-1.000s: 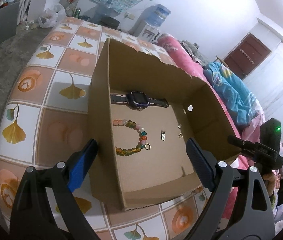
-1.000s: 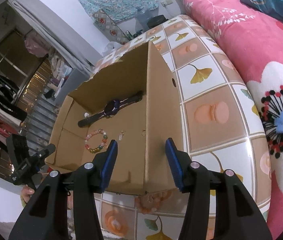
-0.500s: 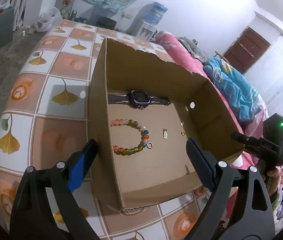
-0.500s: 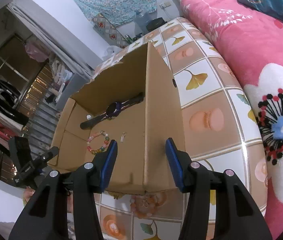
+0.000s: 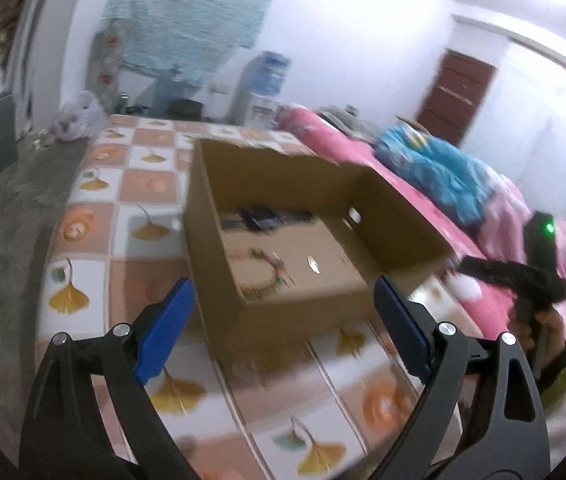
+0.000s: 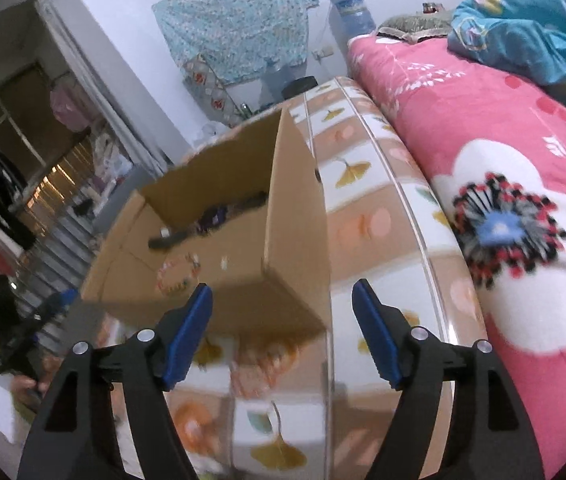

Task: Organize jewelry
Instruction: 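Withdraw both tools from the box back over the table, then move both tools down beside the box toward the pink bead bracelet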

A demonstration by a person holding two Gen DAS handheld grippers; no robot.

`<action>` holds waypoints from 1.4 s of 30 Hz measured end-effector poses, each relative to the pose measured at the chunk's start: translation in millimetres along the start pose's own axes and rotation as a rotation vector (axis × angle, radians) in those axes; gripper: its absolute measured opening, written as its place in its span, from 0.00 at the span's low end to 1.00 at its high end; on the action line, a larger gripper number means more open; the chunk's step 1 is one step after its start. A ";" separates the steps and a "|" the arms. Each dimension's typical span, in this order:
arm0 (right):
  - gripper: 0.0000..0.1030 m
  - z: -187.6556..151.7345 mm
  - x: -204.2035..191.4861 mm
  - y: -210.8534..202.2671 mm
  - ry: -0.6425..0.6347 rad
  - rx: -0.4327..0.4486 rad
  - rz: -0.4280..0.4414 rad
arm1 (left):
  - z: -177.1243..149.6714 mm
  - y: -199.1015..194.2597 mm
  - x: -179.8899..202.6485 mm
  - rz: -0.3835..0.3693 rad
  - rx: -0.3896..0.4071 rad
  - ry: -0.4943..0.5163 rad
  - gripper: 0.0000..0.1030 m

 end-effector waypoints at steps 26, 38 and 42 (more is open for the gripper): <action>0.32 -93.2 -72.4 62.2 -0.419 -0.190 -0.052 | -90.0 85.1 45.8 0.236 -0.280 0.216 0.86; 0.10 -94.6 -68.9 96.0 -0.503 -0.297 -0.089 | -97.2 91.2 41.4 0.280 -0.269 0.242 0.90; 0.09 -89.9 -64.4 92.3 -0.453 -0.295 -0.053 | -98.6 90.9 40.7 0.281 -0.262 0.240 0.92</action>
Point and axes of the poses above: each gripper's, at about its wrist camera, not at the fingertips, and y roughly the way its jaws point, x to its right, z to its top, the point moved 5 cm from there along y, roughly the way its jaws point, and after that the axes turned 7 degrees about z, right-handed, at the moved point
